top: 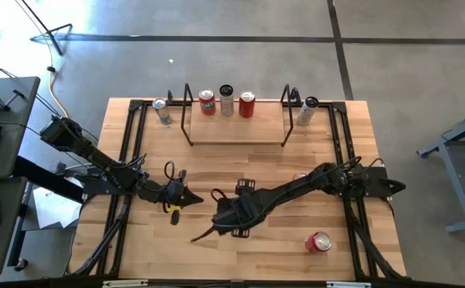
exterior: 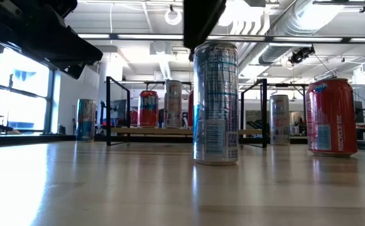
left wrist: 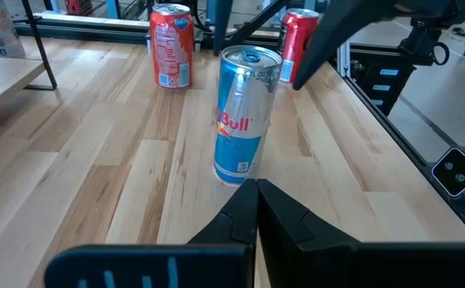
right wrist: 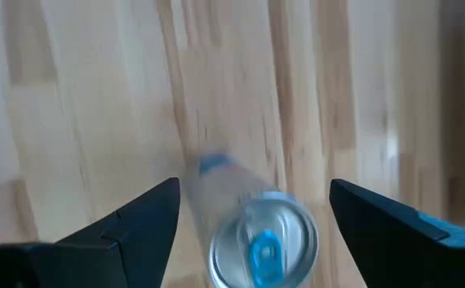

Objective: Place canned beverage on shelf
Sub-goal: Put the bottom blue soda can on the shelf

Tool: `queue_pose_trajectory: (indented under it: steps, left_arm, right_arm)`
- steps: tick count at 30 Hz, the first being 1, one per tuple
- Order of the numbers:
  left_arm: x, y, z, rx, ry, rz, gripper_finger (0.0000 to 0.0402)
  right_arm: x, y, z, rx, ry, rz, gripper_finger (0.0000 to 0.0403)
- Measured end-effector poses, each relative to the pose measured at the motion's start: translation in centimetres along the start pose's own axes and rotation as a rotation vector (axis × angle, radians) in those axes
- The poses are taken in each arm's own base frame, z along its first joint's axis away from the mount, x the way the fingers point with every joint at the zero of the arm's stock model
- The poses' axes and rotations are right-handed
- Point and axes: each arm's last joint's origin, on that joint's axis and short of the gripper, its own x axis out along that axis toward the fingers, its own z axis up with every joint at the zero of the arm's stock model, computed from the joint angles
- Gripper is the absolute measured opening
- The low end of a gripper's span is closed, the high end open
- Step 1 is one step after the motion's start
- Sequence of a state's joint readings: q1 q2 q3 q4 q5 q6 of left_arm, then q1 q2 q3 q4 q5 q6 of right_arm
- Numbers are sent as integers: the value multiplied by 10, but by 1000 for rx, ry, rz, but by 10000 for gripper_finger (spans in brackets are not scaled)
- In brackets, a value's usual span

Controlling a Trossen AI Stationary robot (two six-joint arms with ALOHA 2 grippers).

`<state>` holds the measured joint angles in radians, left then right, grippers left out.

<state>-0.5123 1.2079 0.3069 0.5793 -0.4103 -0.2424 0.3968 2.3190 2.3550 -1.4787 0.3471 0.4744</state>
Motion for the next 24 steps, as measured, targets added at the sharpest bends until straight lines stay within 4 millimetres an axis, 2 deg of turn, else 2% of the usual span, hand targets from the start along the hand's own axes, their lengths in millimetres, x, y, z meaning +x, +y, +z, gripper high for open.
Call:
queue_pose_trajectory:
  steps: [8,12,16,20,24]
  left_arm:
    - [0,0,0,2,5,1,0]
    - [0,0,-1,2,5,1,0]
    - [0,0,-1,3,5,1,0]
    - [0,0,-1,3,6,1,0]
    - [0,0,-1,3,6,-1,0]
  right_arm:
    - [-19,-1,2,99,-110,5,307]
    - [-39,-10,-1,264,-122,72,307]
    - [-50,-20,-7,521,-53,117,307]
    - [-48,-33,-13,685,74,100,307]
    - [-33,-44,-7,739,166,138,307]
